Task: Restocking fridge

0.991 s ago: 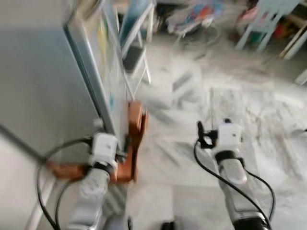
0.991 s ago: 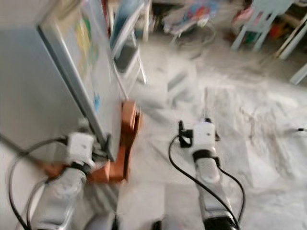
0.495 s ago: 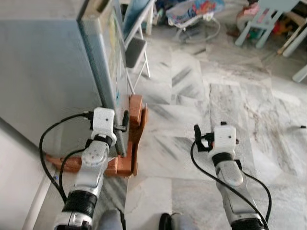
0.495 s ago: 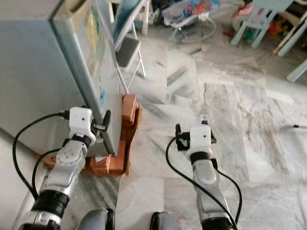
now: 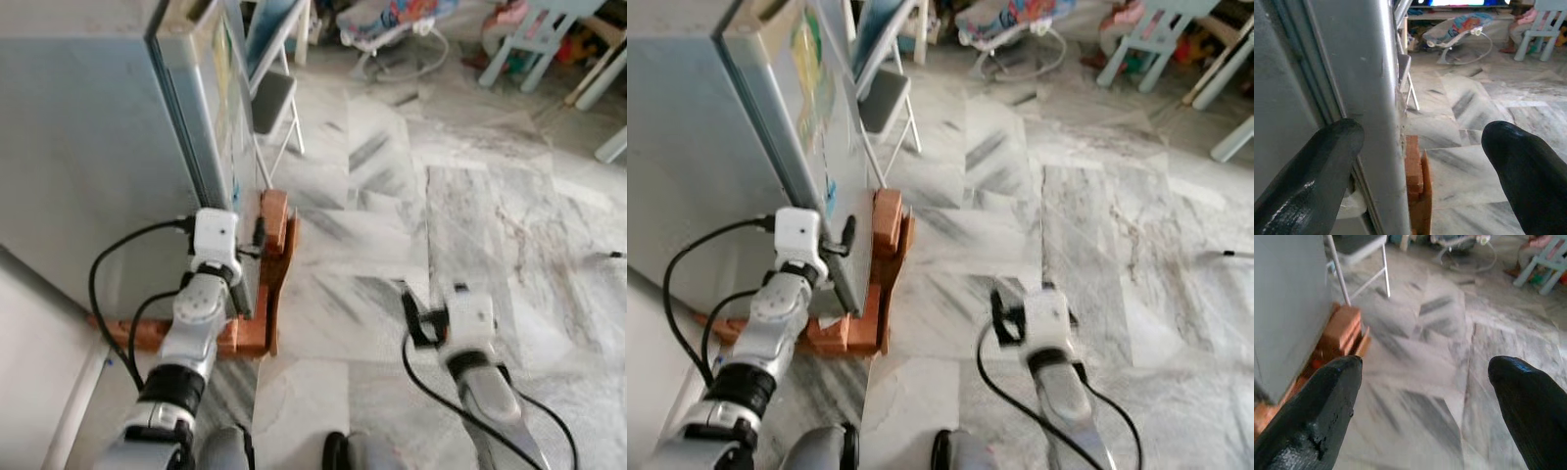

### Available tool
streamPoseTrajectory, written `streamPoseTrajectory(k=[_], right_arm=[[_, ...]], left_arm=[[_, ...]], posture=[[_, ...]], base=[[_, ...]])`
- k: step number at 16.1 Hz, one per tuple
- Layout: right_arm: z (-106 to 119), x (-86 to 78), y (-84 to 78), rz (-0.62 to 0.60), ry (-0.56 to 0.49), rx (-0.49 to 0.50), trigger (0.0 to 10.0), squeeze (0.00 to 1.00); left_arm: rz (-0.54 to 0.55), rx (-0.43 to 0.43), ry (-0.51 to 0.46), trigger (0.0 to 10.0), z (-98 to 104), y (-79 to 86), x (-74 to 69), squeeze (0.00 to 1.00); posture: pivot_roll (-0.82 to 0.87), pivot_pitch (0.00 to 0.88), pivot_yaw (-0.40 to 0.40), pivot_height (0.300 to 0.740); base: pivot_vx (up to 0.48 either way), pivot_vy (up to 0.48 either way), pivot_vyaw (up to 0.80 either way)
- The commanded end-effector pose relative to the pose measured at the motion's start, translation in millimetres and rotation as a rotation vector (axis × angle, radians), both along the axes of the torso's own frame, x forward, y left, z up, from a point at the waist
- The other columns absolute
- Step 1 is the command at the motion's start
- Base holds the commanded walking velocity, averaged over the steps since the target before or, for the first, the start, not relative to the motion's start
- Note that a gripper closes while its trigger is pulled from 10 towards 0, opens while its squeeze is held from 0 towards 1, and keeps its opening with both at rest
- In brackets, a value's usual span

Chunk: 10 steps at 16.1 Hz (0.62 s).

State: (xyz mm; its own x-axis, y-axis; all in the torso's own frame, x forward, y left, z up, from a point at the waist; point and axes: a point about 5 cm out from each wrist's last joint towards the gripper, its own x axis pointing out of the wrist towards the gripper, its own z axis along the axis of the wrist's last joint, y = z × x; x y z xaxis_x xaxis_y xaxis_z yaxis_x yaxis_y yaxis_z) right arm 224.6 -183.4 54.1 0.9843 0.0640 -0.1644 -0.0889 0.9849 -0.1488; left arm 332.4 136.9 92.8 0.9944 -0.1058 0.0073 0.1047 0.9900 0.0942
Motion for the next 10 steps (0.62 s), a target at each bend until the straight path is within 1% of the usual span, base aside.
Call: streamPoseTrajectory(k=[1,3,5,7,8,10], right_arm=[[3,-5.0,-3.8,0.007,-0.004,-0.007,10.0,0.0],[3,-10.1,-7.5,0.005,0.008,-0.01,10.0,0.0],[5,-8.6,-9.6,-0.004,0.01,-0.018,10.0,0.0],[8,-2.3,-1.7,0.001,-0.003,-0.009,10.0,0.0],[10,-2.2,3.3,0.022,-0.009,0.0,10.0,0.0],[10,-5.5,5.7,0.047,-0.008,-0.009,10.0,0.0]], left_arm=[[-0.001,-0.001,0.001,10.0,0,-0.6,0.8,0.0],[-0.007,-0.002,0.006,10.0,-2,-1.2,-0.8,0.0],[-0.021,0.006,0.011,10.0,-8,-5.8,-1.0,0.0],[-0.015,0.017,-0.002,10.0,-2,-9.4,6.7,0.0],[-0.01,0.016,-0.005,10.0,2,-10.1,10.5,0.0],[0.023,0.026,0.002,10.0,5,-5.8,15.3,0.0]], posture=[[0.06,0.163,-0.078,0.74],[0.06,0.167,-0.074,0.74],[0.05,0.169,-0.075,0.74],[0.05,0.169,-0.075,0.74],[0.05,0.163,-0.074,0.74],[0.04,0.162,-0.074,0.74]], base=[[0.0,0.0,0.0],[0.0,0.0,0.0],[0.0,0.0,0.0],[0.0,0.0,0.0],[0.0,0.0,0.0],[0.0,0.0,0.0]])
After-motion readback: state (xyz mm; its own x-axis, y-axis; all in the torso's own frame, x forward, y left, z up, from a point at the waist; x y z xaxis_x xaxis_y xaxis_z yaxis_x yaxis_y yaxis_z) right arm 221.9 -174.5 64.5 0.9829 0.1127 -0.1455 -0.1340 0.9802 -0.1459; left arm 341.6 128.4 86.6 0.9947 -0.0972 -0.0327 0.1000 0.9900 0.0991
